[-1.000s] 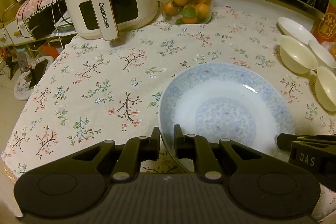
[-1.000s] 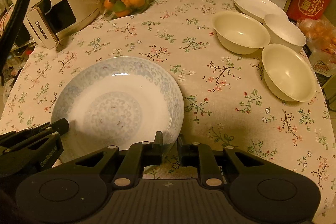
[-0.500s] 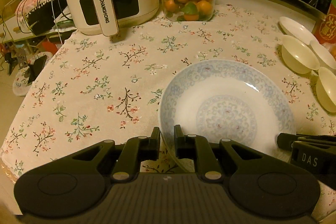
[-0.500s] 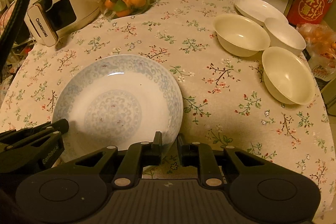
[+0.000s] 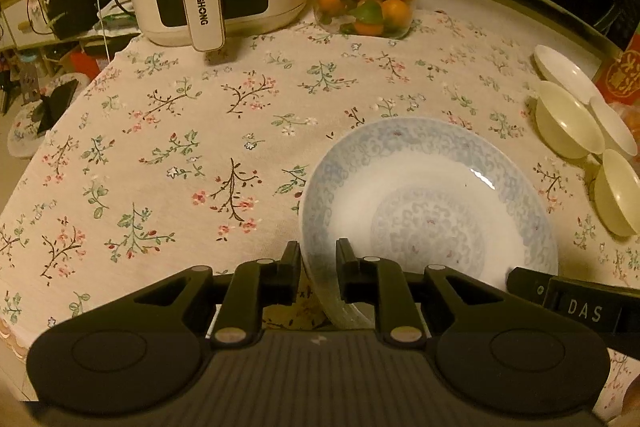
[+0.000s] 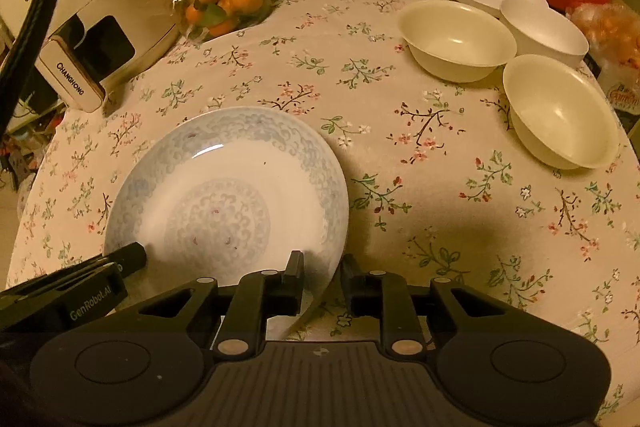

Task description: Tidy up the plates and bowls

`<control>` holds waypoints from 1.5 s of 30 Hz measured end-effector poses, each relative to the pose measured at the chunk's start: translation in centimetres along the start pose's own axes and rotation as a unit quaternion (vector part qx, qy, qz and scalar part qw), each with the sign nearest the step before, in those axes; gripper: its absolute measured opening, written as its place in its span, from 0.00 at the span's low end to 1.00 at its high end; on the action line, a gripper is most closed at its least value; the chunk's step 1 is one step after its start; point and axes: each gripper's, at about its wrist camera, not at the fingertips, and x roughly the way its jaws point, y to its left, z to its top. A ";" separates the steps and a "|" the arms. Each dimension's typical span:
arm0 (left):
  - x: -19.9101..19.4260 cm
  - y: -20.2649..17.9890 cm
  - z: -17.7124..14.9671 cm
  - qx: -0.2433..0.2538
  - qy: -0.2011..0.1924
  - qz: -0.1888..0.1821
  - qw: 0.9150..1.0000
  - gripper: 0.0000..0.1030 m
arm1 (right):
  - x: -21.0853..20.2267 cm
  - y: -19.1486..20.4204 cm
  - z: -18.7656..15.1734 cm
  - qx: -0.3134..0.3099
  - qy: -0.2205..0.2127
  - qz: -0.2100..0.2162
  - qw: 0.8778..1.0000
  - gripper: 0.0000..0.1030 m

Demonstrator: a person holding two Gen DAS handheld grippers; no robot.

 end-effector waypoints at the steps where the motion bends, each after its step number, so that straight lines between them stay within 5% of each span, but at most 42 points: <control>1: 0.0 0.0 0.0 -0.002 0.000 -0.001 1.000 0.16 | 0.1 0.0 0.0 0.003 0.000 0.001 1.000 0.20; 20: 0.9 1.1 1.0 -0.028 0.000 -0.007 1.000 0.16 | 1.0 0.4 0.8 0.015 -0.003 0.024 1.000 0.24; 33: -0.8 1.5 3.3 -0.061 -0.012 0.009 0.998 0.43 | -1.4 -2.8 2.4 0.045 -0.008 0.035 0.998 0.25; 38: -1.9 -0.9 5.0 -0.047 -0.034 -0.017 0.998 0.55 | -4.0 -5.2 4.0 0.037 -0.038 0.027 0.998 0.41; 45: -1.3 -6.2 7.1 -0.003 -0.041 -0.063 0.997 0.62 | -7.1 -12.0 7.8 0.106 -0.070 0.028 0.992 0.54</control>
